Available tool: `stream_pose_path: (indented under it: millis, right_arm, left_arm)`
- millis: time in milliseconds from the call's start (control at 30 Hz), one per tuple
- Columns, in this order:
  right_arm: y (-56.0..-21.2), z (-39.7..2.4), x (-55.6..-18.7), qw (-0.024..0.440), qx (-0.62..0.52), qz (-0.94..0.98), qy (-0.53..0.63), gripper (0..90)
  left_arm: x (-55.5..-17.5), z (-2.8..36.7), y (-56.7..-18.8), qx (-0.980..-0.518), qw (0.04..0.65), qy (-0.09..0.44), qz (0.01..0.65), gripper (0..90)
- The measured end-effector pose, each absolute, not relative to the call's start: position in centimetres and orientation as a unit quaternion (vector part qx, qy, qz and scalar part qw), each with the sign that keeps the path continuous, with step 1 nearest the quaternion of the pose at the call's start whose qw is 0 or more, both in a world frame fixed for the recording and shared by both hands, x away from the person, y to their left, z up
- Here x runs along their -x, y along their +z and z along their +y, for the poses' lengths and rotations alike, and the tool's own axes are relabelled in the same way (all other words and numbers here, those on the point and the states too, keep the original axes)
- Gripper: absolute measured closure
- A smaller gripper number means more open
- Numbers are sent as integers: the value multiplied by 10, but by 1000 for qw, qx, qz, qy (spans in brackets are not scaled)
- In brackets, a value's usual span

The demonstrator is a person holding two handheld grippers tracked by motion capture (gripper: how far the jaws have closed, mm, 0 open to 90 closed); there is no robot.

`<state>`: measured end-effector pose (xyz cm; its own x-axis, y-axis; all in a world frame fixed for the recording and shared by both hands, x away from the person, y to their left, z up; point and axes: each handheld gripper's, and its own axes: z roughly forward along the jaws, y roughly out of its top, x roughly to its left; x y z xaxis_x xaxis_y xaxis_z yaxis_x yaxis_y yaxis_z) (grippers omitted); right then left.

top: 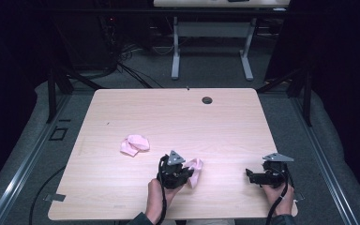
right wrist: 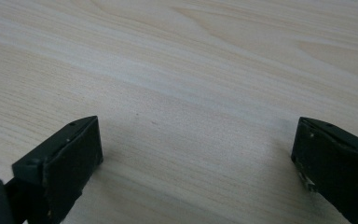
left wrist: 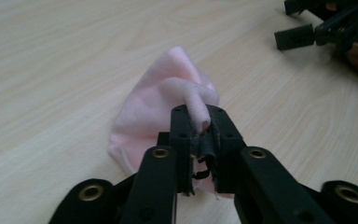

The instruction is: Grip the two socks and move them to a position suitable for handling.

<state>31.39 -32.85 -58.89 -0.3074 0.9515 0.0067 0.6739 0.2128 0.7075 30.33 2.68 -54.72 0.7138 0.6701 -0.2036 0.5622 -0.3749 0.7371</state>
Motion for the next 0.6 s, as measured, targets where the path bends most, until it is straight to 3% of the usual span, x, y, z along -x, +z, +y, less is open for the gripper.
stream_pose_path:
  millis: [167,233,333,600]
  right_arm:
    - [-589,-329,-314,224,-545,747,309,13]
    - [-589,-328,-314,224,-545,746,311,13]
    - [-589,-328,-314,223,-546,746,310,14]
    - [-583,-326,-309,184,-532,749,350,49]
  left_arm:
    - [-300,27,-554,-827,412,68,376,430]
    - [-297,33,-548,-824,420,74,373,340]
    - [-296,48,-540,-819,424,79,379,266]
    - [-309,80,-534,-811,411,92,406,248]
